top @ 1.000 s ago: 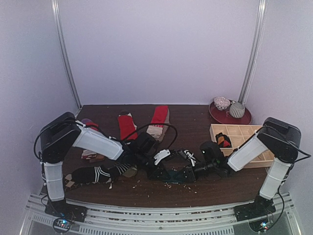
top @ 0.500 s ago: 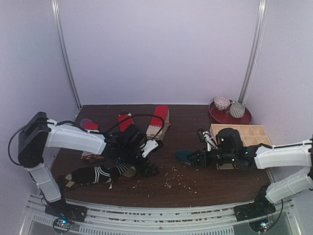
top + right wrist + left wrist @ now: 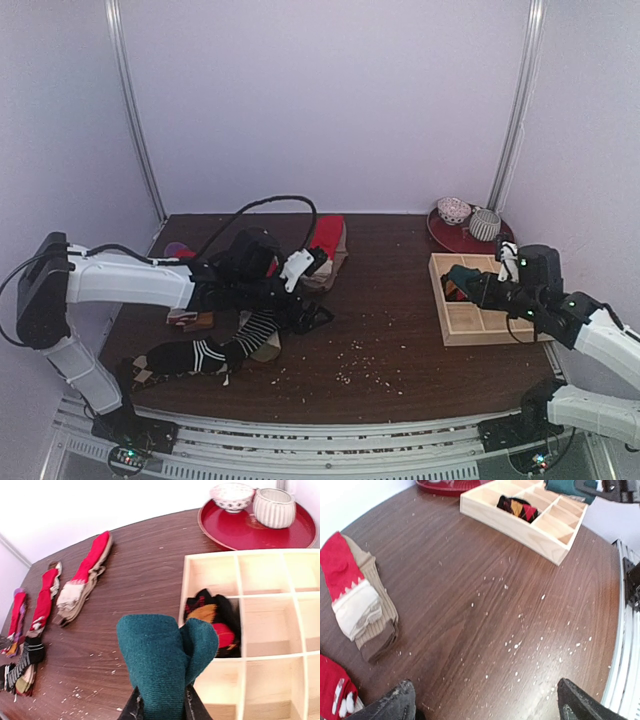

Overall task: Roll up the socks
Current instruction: Place the sock in the storage box.

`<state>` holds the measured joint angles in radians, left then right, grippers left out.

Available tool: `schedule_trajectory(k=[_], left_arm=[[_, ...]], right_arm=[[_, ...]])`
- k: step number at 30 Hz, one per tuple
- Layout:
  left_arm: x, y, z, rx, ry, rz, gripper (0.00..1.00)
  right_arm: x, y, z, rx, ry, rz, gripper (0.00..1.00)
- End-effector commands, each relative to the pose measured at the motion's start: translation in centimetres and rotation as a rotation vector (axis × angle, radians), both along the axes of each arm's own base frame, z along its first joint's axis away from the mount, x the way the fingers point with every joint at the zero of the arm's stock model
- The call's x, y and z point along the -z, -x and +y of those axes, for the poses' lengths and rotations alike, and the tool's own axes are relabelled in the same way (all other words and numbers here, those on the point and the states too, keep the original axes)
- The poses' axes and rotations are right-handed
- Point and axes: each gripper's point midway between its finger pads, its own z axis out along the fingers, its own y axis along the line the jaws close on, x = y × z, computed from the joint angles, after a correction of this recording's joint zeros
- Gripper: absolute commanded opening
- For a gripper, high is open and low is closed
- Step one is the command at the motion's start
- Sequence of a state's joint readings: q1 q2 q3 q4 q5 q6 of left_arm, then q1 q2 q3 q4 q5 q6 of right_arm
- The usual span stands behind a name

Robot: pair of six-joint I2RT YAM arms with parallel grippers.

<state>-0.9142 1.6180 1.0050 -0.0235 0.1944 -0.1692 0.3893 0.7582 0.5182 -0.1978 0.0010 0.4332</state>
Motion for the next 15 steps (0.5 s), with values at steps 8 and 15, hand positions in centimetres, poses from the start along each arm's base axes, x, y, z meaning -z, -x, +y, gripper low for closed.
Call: schedule_trajectory(k=[8, 15], left_arm=[[-5.7, -1.8, -1.4, 0.015, 0.225, -0.092, 0.98], [-6.9, -2.5, -0.4, -0.012, 0.298, -0.141, 0.98]], right_arm=[[3.1, -4.0, -7.2, 0.233, 0.022, 0.031, 0.0], [1.9, -6.3, -9.3, 0.163, 0.211, 0.004, 0.01]])
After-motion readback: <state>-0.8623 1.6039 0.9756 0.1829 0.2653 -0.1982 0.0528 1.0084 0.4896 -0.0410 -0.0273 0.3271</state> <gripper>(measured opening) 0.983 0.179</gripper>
